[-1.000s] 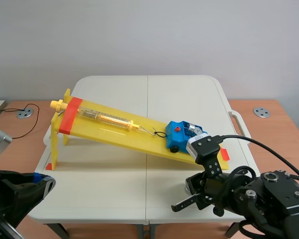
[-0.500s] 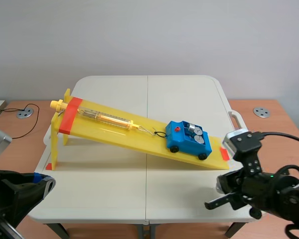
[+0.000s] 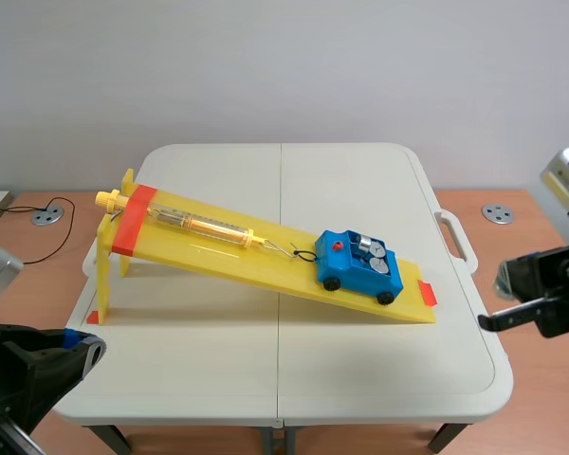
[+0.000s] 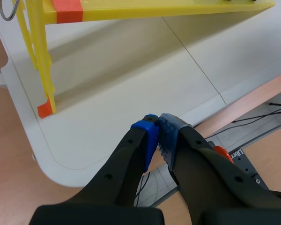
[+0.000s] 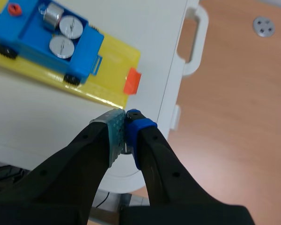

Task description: Place the four metal weights on the blue cart on the ramp.

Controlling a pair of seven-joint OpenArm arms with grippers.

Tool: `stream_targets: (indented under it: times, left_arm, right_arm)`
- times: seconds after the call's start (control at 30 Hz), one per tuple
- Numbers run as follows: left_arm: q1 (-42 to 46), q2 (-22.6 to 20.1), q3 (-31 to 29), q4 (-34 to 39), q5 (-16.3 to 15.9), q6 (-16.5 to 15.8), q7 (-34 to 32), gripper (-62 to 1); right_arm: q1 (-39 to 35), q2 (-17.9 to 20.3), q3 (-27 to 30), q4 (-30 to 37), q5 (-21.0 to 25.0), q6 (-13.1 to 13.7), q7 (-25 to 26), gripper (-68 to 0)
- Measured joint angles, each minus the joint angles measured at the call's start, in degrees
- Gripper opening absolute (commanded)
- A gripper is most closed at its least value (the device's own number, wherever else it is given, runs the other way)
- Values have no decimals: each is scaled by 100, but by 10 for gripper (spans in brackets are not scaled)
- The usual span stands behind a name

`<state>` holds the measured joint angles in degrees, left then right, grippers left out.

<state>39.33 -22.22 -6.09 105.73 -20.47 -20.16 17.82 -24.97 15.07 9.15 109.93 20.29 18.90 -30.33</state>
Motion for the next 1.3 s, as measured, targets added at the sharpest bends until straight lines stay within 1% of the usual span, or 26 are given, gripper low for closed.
stream_targets:
  times: [0.13, 0.27, 0.4, 0.57, 0.8, 1.0, 1.2, 1.3]
  left_arm:
    - [0, 0, 0, 0, 0, 0, 0, -571]
    - [0, 0, 0, 0, 0, 0, 0, -571]
    - [0, 0, 0, 0, 0, 0, 0, -571]
    - [0, 0, 0, 0, 0, 0, 0, -571]
    - [0, 0, 0, 0, 0, 0, 2, -571]
    - [0, 0, 0, 0, 0, 0, 0, -571]
    - [0, 0, 0, 0, 0, 0, 2, -571]
    - [0, 0, 0, 0, 0, 0, 2, -571]
  right_arm:
    - [59, -2, 13, 221, 105, 4, 2, -669]
    - [284, -15, -52, 208, 120, 17, 0, -669]
    - [706, -15, -286, 42, 107, 11, 7, -668]
    - [1364, -79, -756, -549, -74, -50, 22, -668]
    - [2072, -527, -1445, -1499, -516, -90, 24, -668]
    - [2345, -791, -1897, -2068, -841, -201, 42, -668]
    - [2444, -811, -2133, -2494, -1073, -229, 98, -668]
    - [2481, -811, -2144, -2618, -1134, -313, 208, -668]
